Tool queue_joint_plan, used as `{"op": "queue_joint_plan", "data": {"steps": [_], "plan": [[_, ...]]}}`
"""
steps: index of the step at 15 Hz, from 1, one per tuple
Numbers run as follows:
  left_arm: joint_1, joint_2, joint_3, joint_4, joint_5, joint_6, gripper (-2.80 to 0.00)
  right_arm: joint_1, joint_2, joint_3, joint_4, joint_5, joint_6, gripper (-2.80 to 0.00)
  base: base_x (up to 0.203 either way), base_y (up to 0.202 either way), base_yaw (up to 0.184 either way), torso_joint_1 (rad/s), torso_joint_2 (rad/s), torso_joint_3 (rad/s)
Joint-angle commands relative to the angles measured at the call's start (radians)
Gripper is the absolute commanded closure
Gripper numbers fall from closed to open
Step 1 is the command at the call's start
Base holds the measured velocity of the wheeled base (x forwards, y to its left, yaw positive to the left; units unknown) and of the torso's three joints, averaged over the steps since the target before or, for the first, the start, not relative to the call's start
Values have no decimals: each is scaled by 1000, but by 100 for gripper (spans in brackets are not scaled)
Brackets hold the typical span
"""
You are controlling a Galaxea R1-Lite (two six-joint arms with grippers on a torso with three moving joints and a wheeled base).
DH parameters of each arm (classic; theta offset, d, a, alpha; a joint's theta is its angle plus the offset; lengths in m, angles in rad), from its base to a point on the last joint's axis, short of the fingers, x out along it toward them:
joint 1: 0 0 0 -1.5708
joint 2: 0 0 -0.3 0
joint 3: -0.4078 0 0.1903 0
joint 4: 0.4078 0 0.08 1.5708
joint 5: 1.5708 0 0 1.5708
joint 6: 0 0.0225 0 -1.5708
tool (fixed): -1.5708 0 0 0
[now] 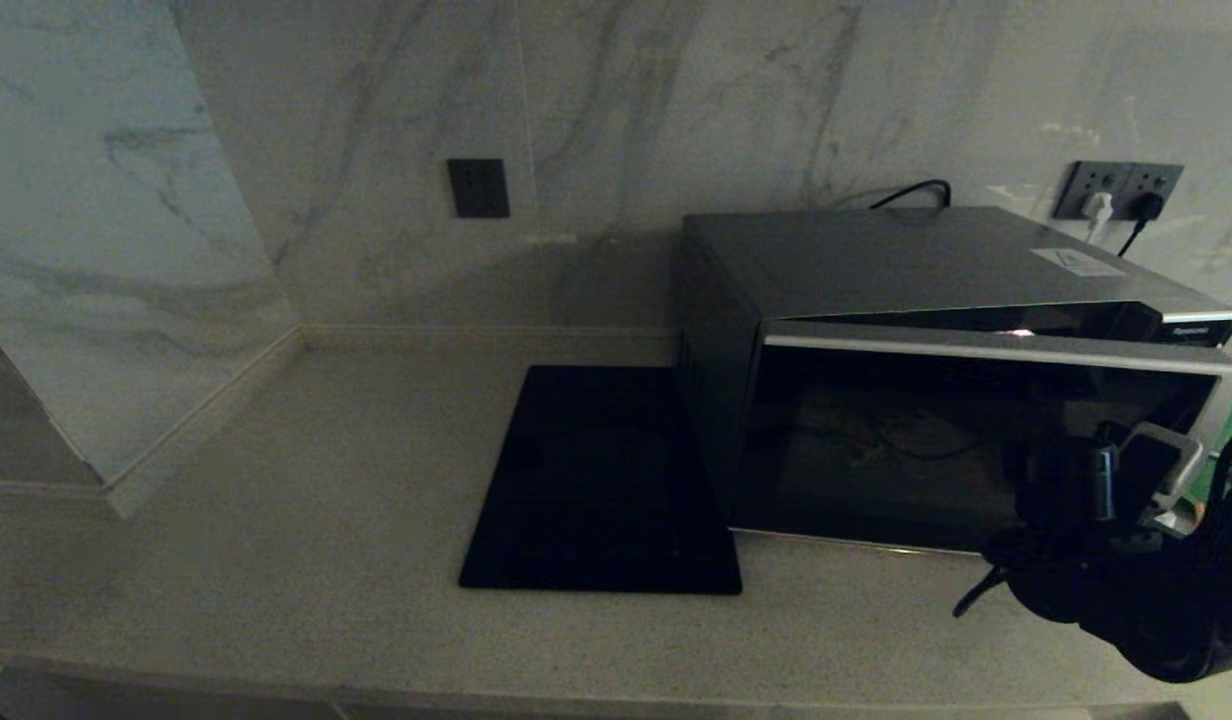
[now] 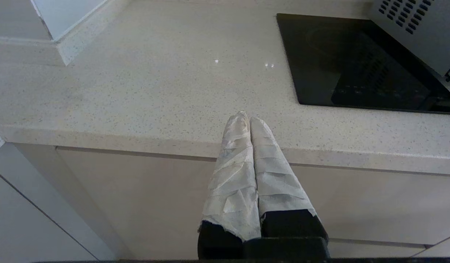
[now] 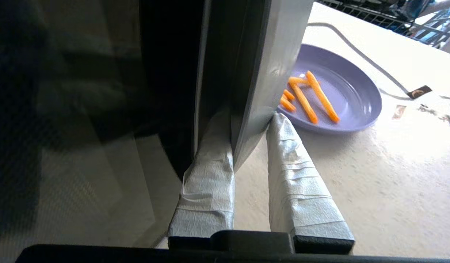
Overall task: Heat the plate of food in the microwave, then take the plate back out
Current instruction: Open the microwave oven
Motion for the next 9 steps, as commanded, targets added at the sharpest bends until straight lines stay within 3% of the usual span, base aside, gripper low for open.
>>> {"op": "queue_joint_plan", "data": {"steps": [1, 5, 9], "plan": [[0, 0, 0, 0, 0, -1, 0, 59, -50, 54, -3, 15, 14, 0, 0, 0, 0, 0, 0, 0], [0, 0, 0, 0, 0, -1, 0, 183, -110, 156, -93, 19, 20, 0, 0, 0, 0, 0, 0, 0], [0, 0, 0, 0, 0, -1, 0, 206, -110, 207, -147, 17, 20, 0, 0, 0, 0, 0, 0, 0]]}}
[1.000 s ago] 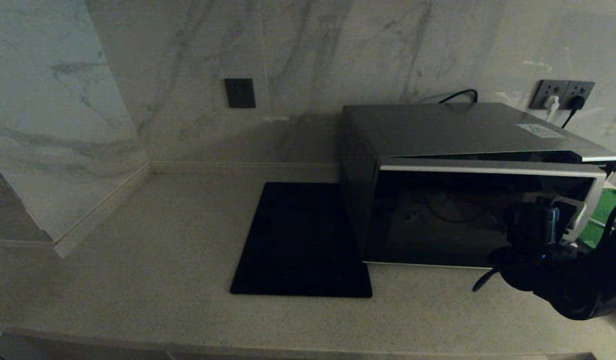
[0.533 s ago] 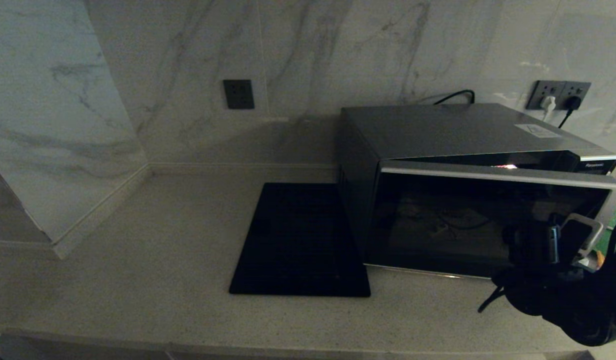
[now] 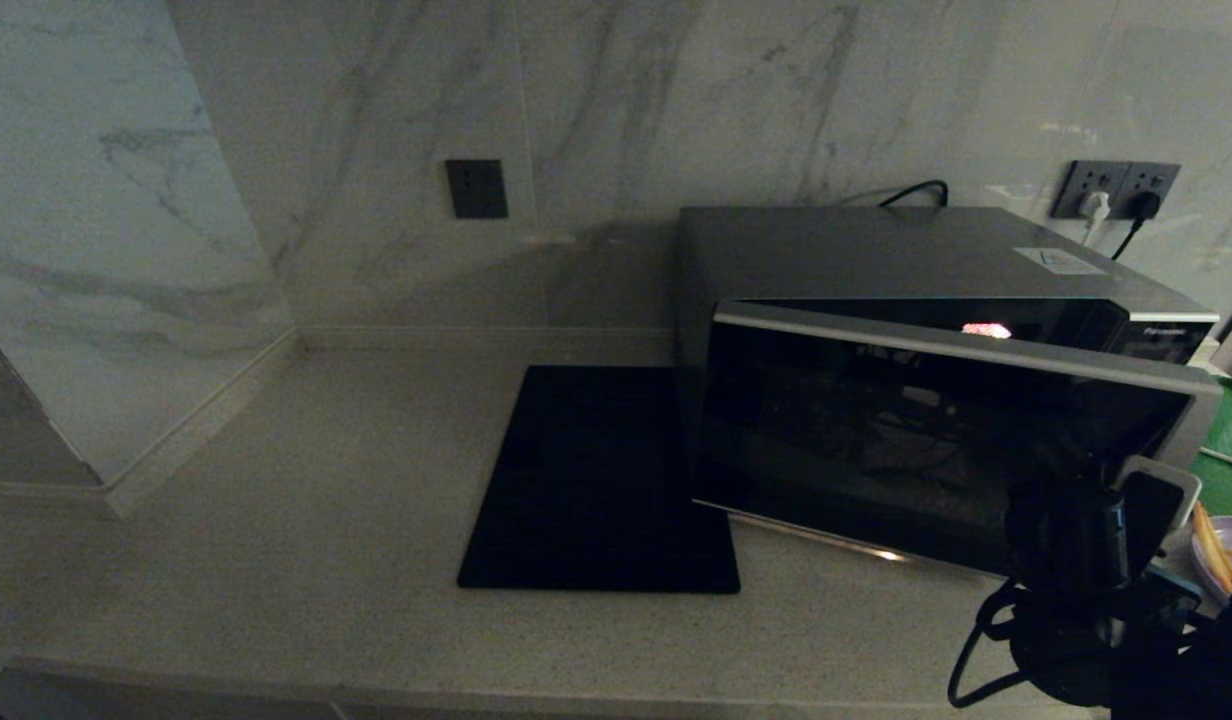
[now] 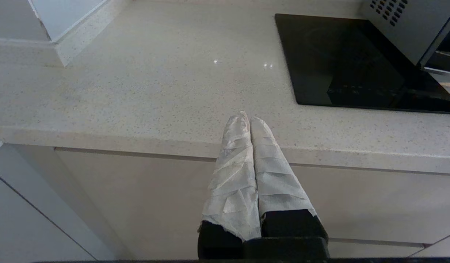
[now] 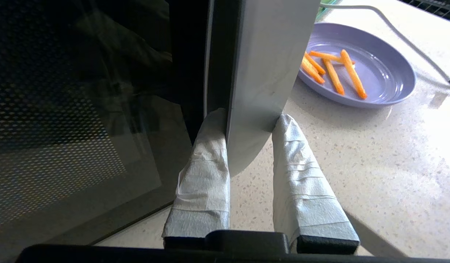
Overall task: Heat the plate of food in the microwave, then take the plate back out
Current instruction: Open the microwave oven
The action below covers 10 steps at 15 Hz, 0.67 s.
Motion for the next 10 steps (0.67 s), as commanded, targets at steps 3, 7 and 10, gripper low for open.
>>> {"op": "queue_joint_plan", "data": {"steps": [3, 7, 10], "plan": [[0, 0, 0, 0, 1, -1, 0, 18, -15, 53, -48, -14, -2, 0, 0, 0, 0, 0, 0, 0], [0, 0, 0, 0, 1, -1, 0, 84, -60, 117, -72, -19, -3, 0, 0, 0, 0, 0, 0, 0], [0, 0, 0, 0, 1, -1, 0, 102, -72, 151, -76, -31, 10, 0, 0, 0, 0, 0, 0, 0]]}}
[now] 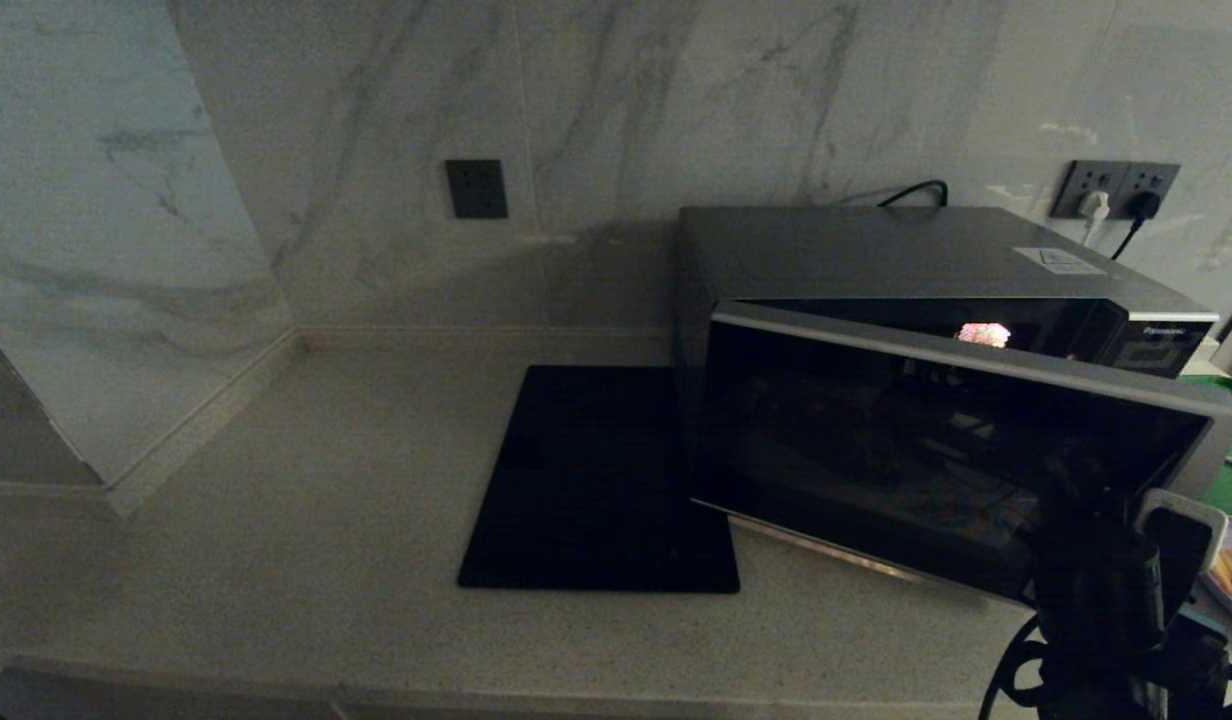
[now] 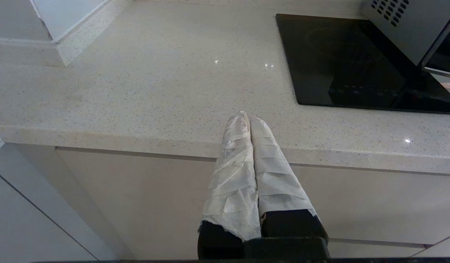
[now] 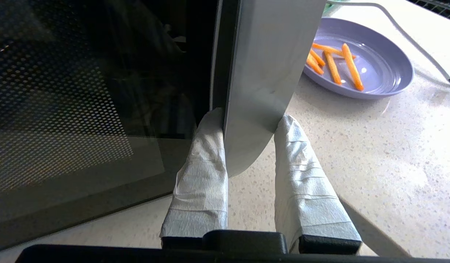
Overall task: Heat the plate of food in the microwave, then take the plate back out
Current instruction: Open the microwave oven
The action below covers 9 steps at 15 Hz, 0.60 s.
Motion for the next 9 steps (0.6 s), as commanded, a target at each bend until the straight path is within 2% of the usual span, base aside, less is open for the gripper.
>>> {"op": "queue_joint_plan", "data": {"steps": [1, 2, 6, 9], "plan": [[0, 0, 0, 0, 0, -1, 0, 7, -12, 19, -8, -6, 17, 0, 0, 0, 0, 0, 0, 0], [0, 0, 0, 0, 0, -1, 0, 7, -9, 25, -8, -6, 19, -274, 0, 0, 0, 0, 0, 0], [0, 0, 0, 0, 0, -1, 0, 14, -29, 53, -13, -4, 49, -280, 0, 0, 0, 0, 0, 0], [0, 0, 0, 0, 0, -1, 0, 51, -102, 102, -24, -3, 52, -280, 0, 0, 0, 0, 0, 0]]}}
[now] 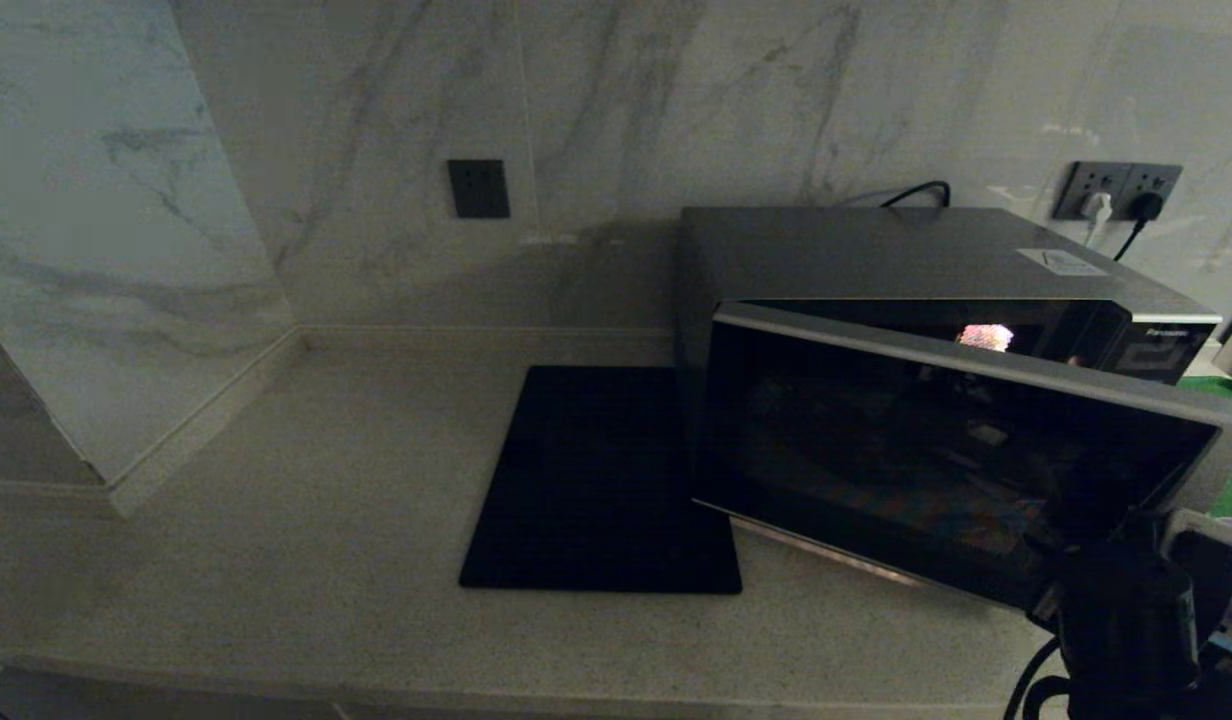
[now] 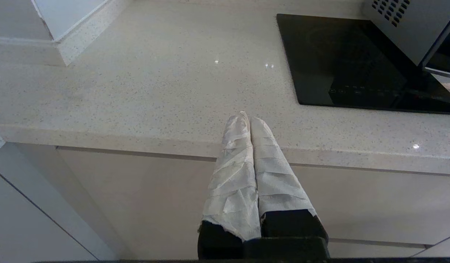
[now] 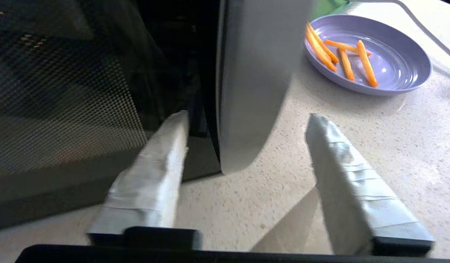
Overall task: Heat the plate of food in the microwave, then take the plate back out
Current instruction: Open the microwave oven
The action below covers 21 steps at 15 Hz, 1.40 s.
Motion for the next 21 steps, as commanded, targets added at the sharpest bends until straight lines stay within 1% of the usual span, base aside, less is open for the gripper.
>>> {"op": "queue_joint_plan", "data": {"steps": [1, 4, 6, 7, 8, 9, 10, 11, 12, 13, 14, 17, 21], "plan": [[0, 0, 0, 0, 0, -1, 0, 34, -84, 36, -9, -12, 1, -280, 0, 0, 0, 0, 0, 0], [0, 0, 0, 0, 0, -1, 0, 60, -220, 79, -9, -27, -11, -280, 0, 0, 0, 0, 0, 0], [0, 0, 0, 0, 0, -1, 0, 65, -334, 111, -6, -35, -38, -280, 0, 0, 0, 0, 0, 0], [0, 0, 0, 0, 0, -1, 0, 65, -409, 117, -5, -37, -71, -280, 0, 0, 0, 0, 0, 0], [0, 0, 0, 0, 0, -1, 0, 66, -496, 117, -4, -37, -128, -280, 0, 0, 0, 0, 0, 0], [0, 0, 0, 0, 0, -1, 0, 66, -582, 106, -3, -36, -198, -280, 0, 0, 0, 0, 0, 0], [0, 0, 0, 0, 0, -1, 0, 66, -674, 80, -1, -36, -288, -280, 0, 0, 0, 0, 0, 0], [0, 0, 0, 0, 0, -1, 0, 66, -764, 30, 6, -36, -392, -280, 0, 0, 0, 0, 0, 0], [0, 0, 0, 0, 0, -1, 0, 66, -826, -36, 26, -36, -473, -280, 0, 0, 0, 0, 0, 0], [0, 0, 0, 0, 0, -1, 0, 66, -871, -124, 79, -36, -540, -280, 0, 0, 0, 0, 0, 0], [0, 0, 0, 0, 0, -1, 0, 66, -893, -205, 163, -36, -576, -280, 0, 0, 0, 0, 0, 0], [0, 0, 0, 0, 0, -1, 0, 62, -872, -431, 424, -41, -618, -280, 0, 0, 0, 0, 0, 0], [0, 0, 0, 0, 0, -1, 0, 43, -714, -751, 650, -41, -628, -280, 0, 0, 0, 0, 0, 0]]}}
